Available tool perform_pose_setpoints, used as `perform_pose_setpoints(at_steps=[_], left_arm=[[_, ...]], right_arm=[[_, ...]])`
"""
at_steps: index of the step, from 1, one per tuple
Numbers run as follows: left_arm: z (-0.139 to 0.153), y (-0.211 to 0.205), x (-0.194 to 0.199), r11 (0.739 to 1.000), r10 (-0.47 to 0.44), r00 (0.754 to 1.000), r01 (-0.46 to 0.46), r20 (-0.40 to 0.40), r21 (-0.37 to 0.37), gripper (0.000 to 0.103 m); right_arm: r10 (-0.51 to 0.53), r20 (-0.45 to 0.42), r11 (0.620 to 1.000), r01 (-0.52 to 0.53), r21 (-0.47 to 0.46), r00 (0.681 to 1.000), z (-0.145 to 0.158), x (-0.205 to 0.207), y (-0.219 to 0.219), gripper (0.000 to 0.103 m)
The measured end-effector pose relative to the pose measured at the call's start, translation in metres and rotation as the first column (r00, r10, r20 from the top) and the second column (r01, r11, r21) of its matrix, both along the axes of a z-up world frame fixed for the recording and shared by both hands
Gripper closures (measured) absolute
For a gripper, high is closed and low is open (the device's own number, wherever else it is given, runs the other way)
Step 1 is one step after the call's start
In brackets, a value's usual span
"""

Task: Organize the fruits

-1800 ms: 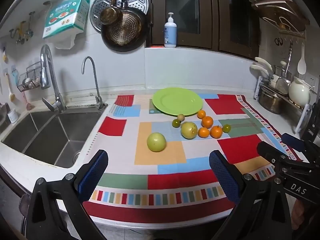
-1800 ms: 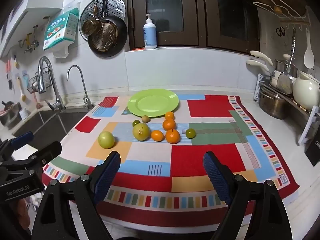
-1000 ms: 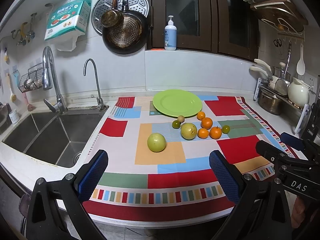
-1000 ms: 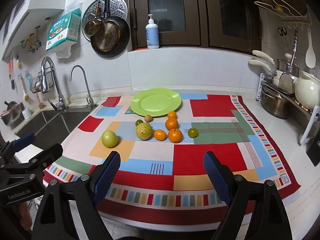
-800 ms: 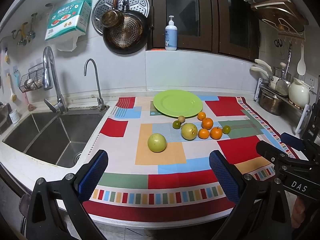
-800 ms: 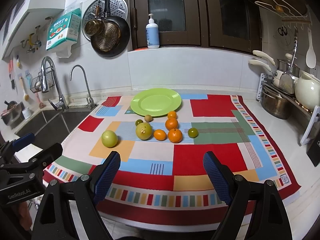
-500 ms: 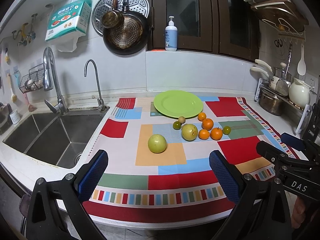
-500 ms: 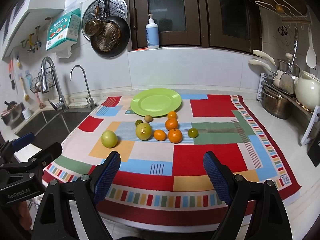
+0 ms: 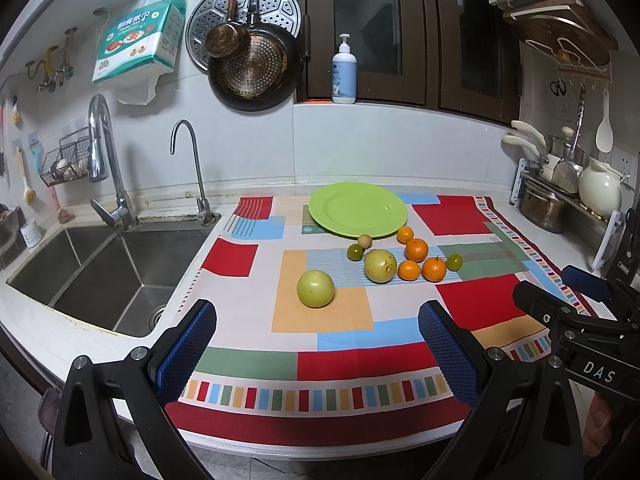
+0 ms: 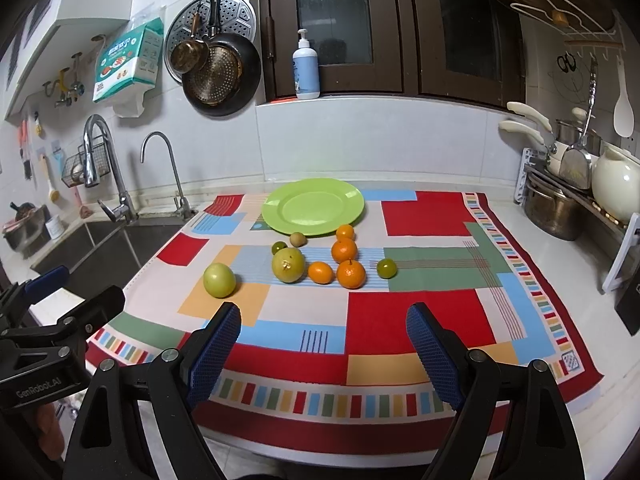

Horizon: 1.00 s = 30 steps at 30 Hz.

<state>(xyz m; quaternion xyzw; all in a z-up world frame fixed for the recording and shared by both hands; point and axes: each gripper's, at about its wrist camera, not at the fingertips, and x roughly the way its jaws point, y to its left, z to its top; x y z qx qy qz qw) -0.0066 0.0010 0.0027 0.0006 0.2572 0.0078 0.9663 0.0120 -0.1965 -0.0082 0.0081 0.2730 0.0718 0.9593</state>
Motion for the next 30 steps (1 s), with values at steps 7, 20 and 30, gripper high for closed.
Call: perform_pose_setpoints(at_steps=[7, 20, 30], left_arm=[[-0.0003, 0.0004, -0.0006, 1.000, -0.003, 1.000, 0.003, 0.000, -0.001, 0.000], [-0.0006, 0.0001, -0.0008, 1.000, 0.001, 1.000, -0.001, 0.003, -0.001, 0.000], [-0.0032, 0.0021, 0.0001, 1.000, 0.002, 1.000, -0.002, -0.002, -0.003, 0.000]], right_arm=[[0.003, 0.003, 1.000, -0.003, -0.002, 1.000, -0.0003, -0.0002, 0.0012, 0.018], [0.004, 0.003, 1.000, -0.004, -0.002, 1.000, -0.0001, 0.0002, 0.0014, 0.018], [0.004, 0.001, 1.000, -0.004, -0.005, 1.000, -0.0008, 0.0006, 0.0033, 0.018]])
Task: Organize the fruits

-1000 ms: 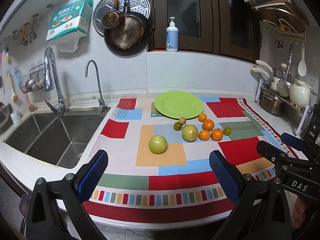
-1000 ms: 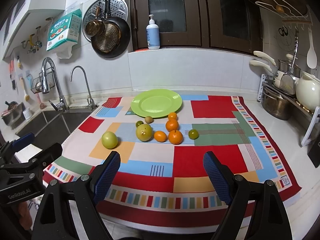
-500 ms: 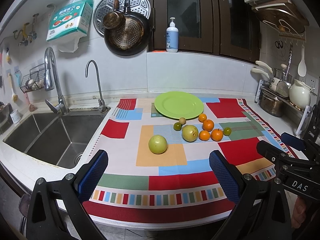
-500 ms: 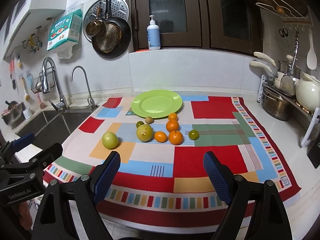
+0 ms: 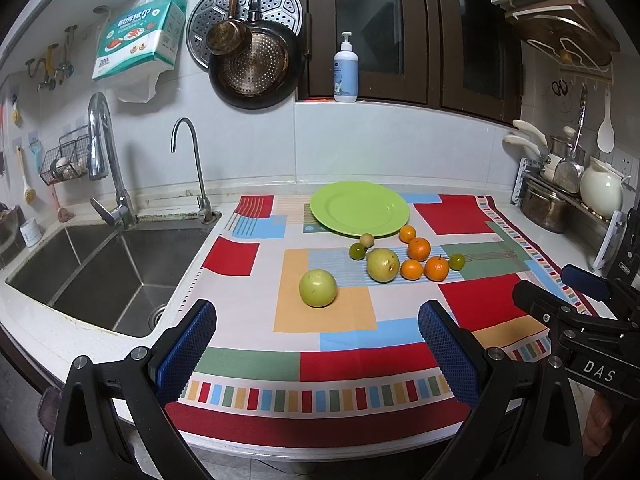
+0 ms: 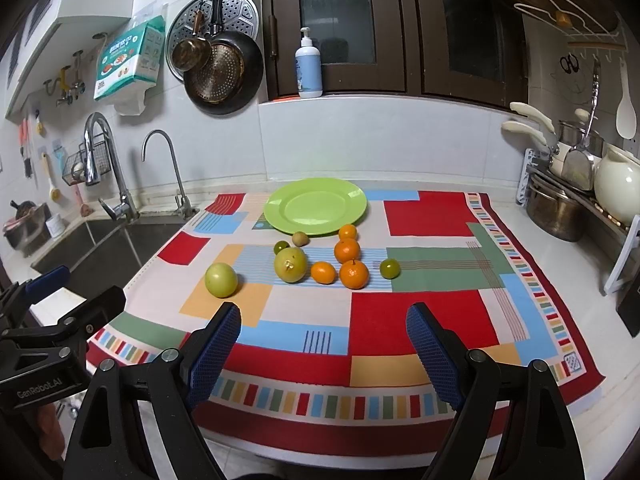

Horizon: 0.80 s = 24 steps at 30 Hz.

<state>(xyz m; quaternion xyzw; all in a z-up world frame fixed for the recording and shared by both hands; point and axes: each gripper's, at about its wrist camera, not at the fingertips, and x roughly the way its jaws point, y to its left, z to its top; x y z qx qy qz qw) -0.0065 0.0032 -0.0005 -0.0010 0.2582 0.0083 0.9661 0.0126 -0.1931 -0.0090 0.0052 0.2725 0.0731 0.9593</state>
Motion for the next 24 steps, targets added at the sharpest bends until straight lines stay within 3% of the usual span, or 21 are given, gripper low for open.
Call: perform_pose_setpoints(at_steps=[13, 24], left_arm=[[-0.013, 0.008, 0.021, 1.000, -0.009, 0.999, 0.009, -0.031, 0.007, 0.000], [-0.035, 0.027, 0.070, 0.999, -0.029, 0.996, 0.031, -0.085, 0.022, 0.001]], right_arm=[[-0.008, -0.036, 1.000, 0.008, -0.009, 0.999, -0.010, 0.017, 0.006, 0.018], [-0.057, -0.084, 0.998, 0.054, -0.039, 0.995, -0.030, 0.057, 0.023, 0.018]])
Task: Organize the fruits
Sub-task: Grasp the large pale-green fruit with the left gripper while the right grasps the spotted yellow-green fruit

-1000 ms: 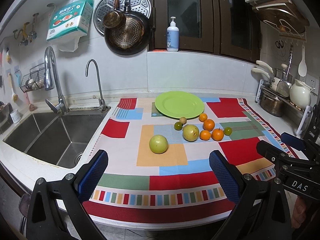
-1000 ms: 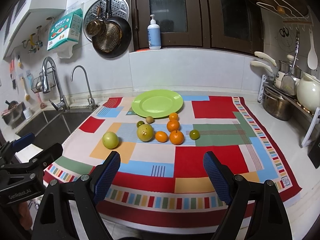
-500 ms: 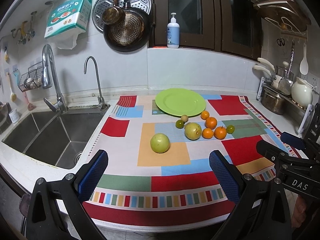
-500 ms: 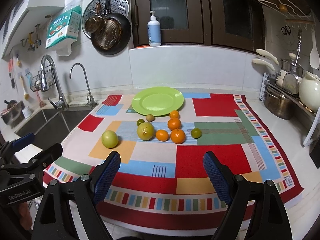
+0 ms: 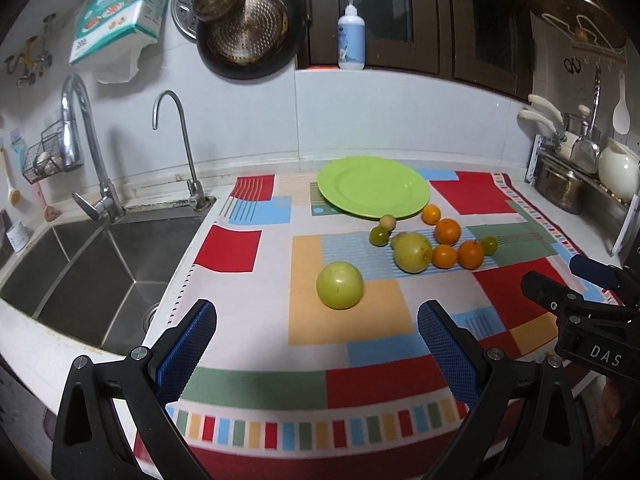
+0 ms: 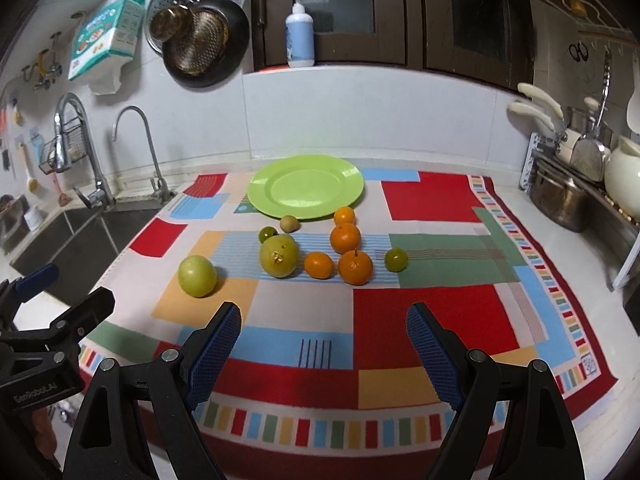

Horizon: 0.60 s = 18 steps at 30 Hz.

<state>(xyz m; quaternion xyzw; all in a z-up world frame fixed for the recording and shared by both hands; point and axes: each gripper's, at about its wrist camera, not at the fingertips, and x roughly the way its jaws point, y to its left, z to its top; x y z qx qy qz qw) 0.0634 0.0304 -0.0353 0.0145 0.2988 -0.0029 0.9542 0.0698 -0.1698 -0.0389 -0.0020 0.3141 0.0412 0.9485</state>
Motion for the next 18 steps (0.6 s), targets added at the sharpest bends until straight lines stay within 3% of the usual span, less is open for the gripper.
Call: perform_pose_setpoints(at_steps=[12, 18], left_arm=[[-0.032, 0.019, 0.061, 0.992, -0.128, 0.989, 0.129, -0.068, 0.008, 0.007], [-0.042, 0.020, 0.082, 0.977, -0.212, 0.973, 0.213, -0.094, 0.000, 0.009]], right_arm=[[-0.010, -0.077, 1.000, 0.009, -0.008, 0.997, -0.027, 0.057, 0.030, 0.018], [0.021, -0.083, 0.998, -0.026, -0.063, 0.996, -0.034, 0.082, 0.049, 0.020]])
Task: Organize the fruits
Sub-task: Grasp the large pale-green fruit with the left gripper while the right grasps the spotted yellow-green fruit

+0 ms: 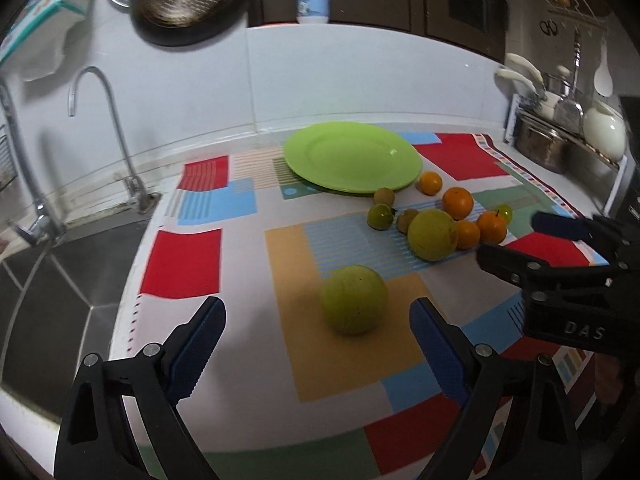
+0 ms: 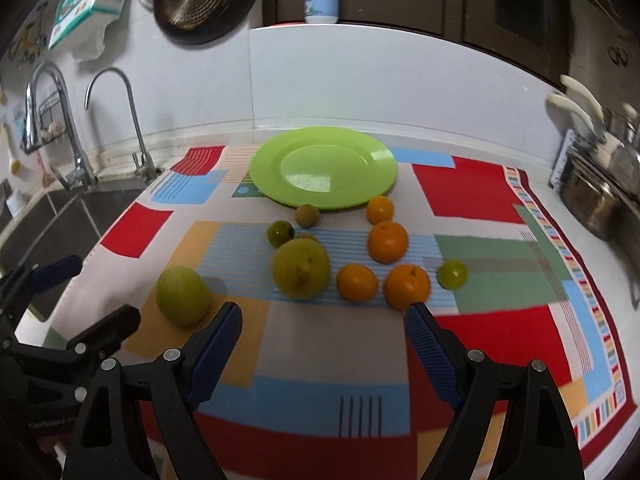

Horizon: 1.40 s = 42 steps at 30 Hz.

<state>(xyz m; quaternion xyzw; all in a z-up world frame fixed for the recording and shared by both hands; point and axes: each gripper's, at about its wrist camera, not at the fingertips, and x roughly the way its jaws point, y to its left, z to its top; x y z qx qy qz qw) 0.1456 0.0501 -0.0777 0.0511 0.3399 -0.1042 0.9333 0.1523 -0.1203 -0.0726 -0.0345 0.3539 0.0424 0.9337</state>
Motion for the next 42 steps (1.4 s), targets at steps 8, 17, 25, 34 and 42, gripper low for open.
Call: perform_pose_setpoints(at_steps=[8, 17, 25, 34, 42], left_arm=[[-0.019, -0.015, 0.024, 0.999, 0.018, 0.997, -0.020, -0.080, -0.027, 0.019], [-0.031, -0.021, 0.030, 0.993, 0.097, 0.986, -0.106, -0.135, -0.061, 0.026], [-0.038, -0.023, 0.041, 0.989, 0.106, 0.979, -0.121, -0.171, -0.082, 0.042], [-0.042, -0.027, 0.047, 0.991, 0.079, 0.978, -0.098, -0.193, -0.094, 0.053], [-0.037, -0.026, 0.045, 0.992, 0.081, 0.980, -0.098, -0.180, -0.085, 0.053]], right_arm=[[0.143, -0.038, 0.989, -0.144, -0.027, 0.989, -0.013, 0.038, 0.007, 0.030], [0.304, -0.080, 0.952, -0.306, -0.011, 0.949, -0.029, 0.064, 0.012, 0.037], [0.336, -0.100, 0.940, -0.340, -0.028, 0.937, -0.036, 0.076, 0.012, 0.043], [0.341, -0.107, 0.935, -0.349, -0.063, 0.934, -0.040, 0.077, 0.016, 0.052], [0.325, -0.105, 0.945, -0.328, -0.003, 0.940, -0.037, 0.076, 0.012, 0.053]])
